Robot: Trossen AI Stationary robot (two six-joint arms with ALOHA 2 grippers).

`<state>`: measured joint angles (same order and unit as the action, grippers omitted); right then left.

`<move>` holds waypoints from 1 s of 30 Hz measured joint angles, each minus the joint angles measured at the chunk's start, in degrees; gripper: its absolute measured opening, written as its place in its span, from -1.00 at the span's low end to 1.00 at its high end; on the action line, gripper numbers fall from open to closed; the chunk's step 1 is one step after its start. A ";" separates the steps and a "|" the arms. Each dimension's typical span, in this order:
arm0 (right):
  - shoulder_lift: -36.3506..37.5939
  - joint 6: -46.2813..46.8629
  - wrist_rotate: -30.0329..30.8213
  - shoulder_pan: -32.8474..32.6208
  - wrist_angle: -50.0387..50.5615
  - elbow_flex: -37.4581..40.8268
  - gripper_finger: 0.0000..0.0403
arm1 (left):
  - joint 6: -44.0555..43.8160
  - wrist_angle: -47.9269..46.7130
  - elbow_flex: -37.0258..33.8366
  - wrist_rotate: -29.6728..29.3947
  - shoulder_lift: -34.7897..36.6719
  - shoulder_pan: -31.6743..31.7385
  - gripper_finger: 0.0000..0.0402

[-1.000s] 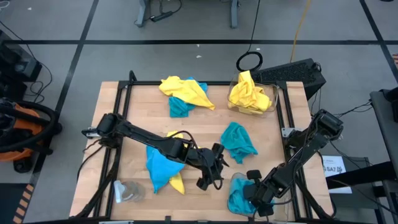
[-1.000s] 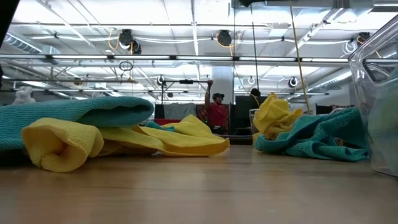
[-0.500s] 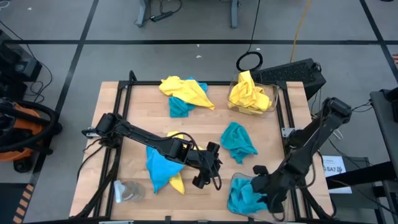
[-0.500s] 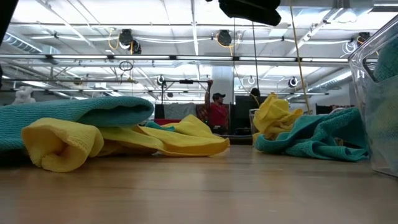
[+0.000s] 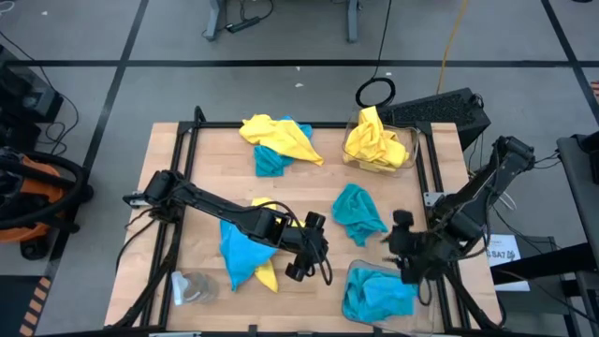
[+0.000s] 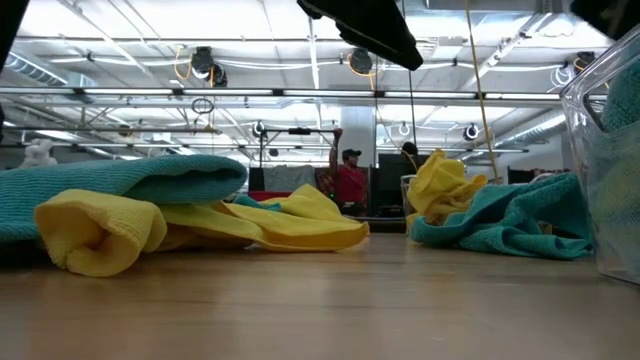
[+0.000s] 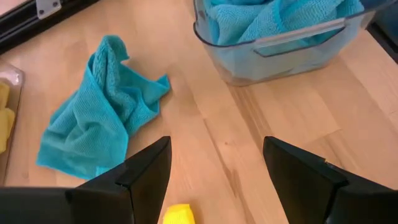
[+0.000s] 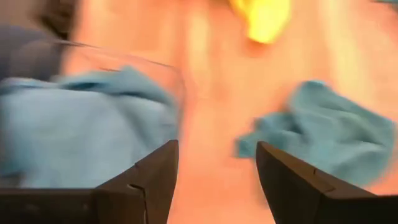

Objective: Sort microfiber towel by color & place in baskets
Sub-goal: Put the blue microfiber cloth into the bottom transparent bin

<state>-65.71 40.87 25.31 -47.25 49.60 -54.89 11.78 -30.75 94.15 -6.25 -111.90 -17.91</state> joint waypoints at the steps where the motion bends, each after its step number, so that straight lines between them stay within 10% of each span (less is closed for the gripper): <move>1: -0.35 -0.25 1.09 0.70 1.19 0.00 0.03 | -0.44 -0.08 0.00 -0.01 0.00 0.00 0.30; 9: -6.02 -9.00 0.48 6.84 -0.58 1.49 0.07 | -0.97 -1.74 0.00 -0.05 0.00 -0.02 0.30; 19: -14.59 -13.91 -0.27 15.37 -3.33 5.21 0.63 | -0.99 -1.38 0.00 -0.05 0.00 -0.01 0.30; 30: -19.89 -20.82 -6.33 23.55 -12.23 13.20 0.59 | -2.39 -1.98 -0.02 -0.05 0.00 -0.24 0.30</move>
<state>-85.60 20.05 18.98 -23.70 37.37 -41.69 9.39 -32.74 94.13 -6.31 -111.90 -18.16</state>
